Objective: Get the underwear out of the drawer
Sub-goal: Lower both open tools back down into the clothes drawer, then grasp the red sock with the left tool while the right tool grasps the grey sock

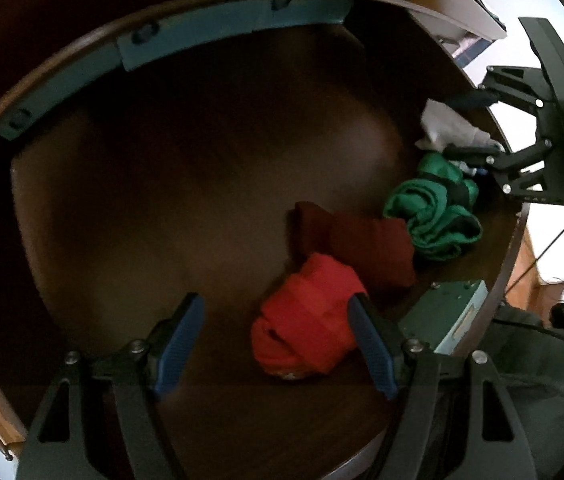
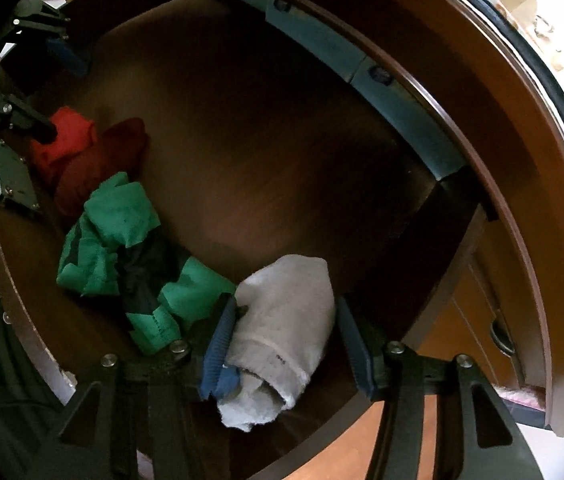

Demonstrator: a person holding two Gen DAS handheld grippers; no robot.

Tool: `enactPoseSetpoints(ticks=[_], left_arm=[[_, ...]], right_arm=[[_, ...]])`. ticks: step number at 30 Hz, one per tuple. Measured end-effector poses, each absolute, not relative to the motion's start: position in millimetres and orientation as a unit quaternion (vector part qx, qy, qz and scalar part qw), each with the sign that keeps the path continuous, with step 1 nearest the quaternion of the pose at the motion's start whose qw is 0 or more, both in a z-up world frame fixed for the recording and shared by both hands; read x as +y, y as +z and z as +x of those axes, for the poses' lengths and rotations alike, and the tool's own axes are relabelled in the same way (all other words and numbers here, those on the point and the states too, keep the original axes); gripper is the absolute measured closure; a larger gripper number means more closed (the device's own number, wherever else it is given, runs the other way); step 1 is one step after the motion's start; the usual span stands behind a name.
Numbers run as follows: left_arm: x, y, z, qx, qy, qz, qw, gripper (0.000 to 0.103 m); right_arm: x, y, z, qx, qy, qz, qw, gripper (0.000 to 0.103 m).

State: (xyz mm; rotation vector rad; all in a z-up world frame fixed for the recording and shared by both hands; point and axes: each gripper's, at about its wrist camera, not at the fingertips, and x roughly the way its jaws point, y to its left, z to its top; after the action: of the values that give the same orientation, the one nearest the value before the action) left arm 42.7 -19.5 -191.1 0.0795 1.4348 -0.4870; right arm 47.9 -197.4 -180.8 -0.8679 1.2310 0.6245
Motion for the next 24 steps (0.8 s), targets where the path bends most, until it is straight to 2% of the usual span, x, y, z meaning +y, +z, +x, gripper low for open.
enactPoseSetpoints(ticks=[9,15,19,21,24], left_arm=[[-19.4,-208.2,53.6,0.684,-0.221,-0.006,0.696,0.027],[-29.2,-214.0,51.0,0.689,-0.214,0.01,0.693,0.029],[-40.9,-217.0,53.5,0.689,-0.221,0.002,0.69,0.042],[-47.8,-217.0,54.8,0.687,-0.233,-0.004,0.689,0.059],[-55.3,-215.5,51.8,0.682,-0.24,-0.002,0.691,0.066]], right_arm=[[-186.6,-188.3,58.7,0.551,0.28,-0.41,0.671,0.048],[-174.4,-198.9,51.5,0.536,0.269,-0.444,0.666,0.049],[-166.9,-204.0,52.1,0.532,0.267,-0.455,0.662,0.051],[-165.0,-208.4,53.3,0.542,0.274,-0.447,0.657,0.066],[-162.0,-213.6,56.3,0.548,0.282,-0.436,0.656,0.072]])
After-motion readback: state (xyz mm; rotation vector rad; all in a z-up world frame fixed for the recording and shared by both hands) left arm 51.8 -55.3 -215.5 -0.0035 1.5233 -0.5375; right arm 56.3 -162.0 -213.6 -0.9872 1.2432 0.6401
